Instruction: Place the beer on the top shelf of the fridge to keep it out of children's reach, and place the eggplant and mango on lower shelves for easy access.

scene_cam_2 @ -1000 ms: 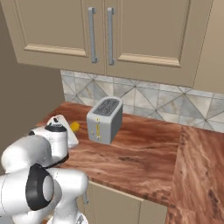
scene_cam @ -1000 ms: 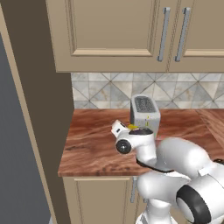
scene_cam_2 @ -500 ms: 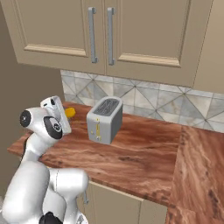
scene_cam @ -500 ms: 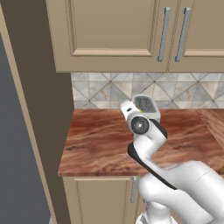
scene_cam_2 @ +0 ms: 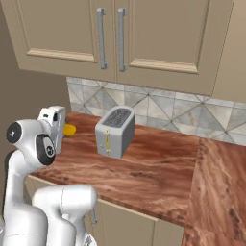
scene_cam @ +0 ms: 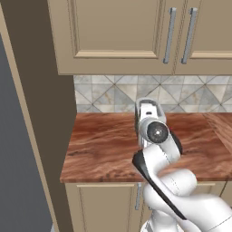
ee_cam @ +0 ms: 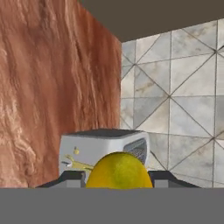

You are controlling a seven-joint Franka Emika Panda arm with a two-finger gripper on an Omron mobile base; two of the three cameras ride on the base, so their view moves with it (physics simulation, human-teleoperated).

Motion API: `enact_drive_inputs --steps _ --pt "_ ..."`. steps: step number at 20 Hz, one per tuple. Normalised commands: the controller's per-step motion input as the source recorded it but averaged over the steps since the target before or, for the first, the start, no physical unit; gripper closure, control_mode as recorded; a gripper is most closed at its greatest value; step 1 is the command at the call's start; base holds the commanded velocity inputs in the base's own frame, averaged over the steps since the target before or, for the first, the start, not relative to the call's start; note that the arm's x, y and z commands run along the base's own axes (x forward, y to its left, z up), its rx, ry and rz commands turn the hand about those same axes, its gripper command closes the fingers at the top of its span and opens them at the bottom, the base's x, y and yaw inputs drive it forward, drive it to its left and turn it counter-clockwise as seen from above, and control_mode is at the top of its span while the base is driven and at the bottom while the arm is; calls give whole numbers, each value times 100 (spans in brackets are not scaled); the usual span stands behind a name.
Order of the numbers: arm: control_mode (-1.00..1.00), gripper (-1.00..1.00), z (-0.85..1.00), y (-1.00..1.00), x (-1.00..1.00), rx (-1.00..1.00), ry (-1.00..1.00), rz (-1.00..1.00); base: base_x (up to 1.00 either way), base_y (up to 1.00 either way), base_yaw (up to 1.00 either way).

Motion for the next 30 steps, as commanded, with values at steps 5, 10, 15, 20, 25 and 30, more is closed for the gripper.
enact_drive_inputs --steps 5,10,15,20,25,30 --pt "-100 100 93 -6 -6 36 28 -1 0 0 0" --pt "-100 100 4 -4 -49 28 22 9 0 0 0" --pt "-100 100 0 0 -93 28 3 5 0 0 0" --pt "-100 100 7 -19 -85 18 -4 -7 0 0 0" --pt "-100 100 44 -14 -30 0 2 -16 0 0 0" --pt "-100 100 46 -7 -25 -3 9 -13 0 0 0"
